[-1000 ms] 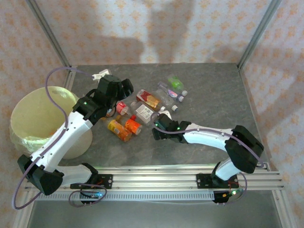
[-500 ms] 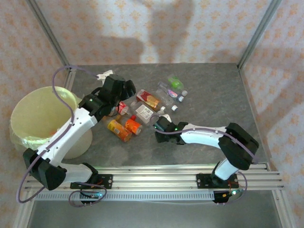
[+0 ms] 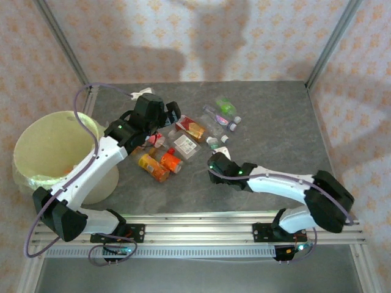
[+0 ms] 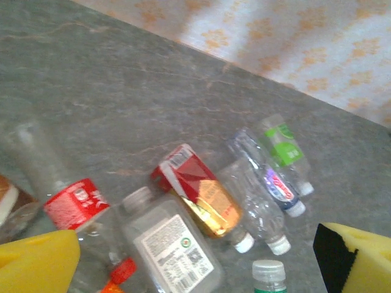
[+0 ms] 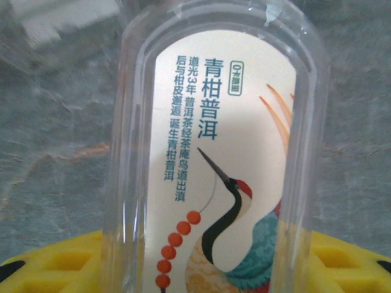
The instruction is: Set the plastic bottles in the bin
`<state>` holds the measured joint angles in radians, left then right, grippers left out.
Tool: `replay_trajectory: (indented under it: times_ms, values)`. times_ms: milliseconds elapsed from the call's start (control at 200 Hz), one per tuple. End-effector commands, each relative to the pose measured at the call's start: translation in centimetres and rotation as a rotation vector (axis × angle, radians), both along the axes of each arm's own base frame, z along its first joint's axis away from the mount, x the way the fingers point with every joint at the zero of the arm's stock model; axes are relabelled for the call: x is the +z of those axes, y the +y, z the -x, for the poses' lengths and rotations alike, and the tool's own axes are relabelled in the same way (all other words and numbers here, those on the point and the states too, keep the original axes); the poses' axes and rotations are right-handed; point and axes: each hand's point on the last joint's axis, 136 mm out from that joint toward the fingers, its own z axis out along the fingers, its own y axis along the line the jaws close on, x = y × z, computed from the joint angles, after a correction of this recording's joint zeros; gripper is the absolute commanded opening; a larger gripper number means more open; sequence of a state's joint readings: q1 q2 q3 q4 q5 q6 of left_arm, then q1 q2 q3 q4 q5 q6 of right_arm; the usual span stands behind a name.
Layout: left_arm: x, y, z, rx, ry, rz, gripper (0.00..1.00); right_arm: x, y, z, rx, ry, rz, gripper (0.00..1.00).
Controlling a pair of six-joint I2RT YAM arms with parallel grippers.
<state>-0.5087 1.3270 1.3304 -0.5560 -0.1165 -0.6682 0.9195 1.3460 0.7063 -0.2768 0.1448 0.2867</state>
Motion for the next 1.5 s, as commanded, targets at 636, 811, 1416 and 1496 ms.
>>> replay_trajectory:
  times_ms: [636, 811, 1416, 1496]
  values:
    - [3.6, -9.9, 1.6, -0.553, -0.132, 0.174, 1.0, 19.0, 7.7, -5.8, 0.241, -0.593, -0.385, 0.42]
    - [2.7, -10.4, 1.3, -0.55, -0.098, 0.195, 1.0, 20.8, 8.2, -6.5, 0.248, -0.635, -0.415, 0.42]
    - [2.0, -13.3, 1.9, -0.65, -0.088, 0.194, 0.51, 22.4, 9.3, -6.5, 0.308, -0.644, -0.408, 0.44]
    - [2.3, -13.1, 1.7, -0.637, -0.107, 0.193, 0.45, 22.4, 9.4, -6.4, 0.313, -0.636, -0.411, 0.45]
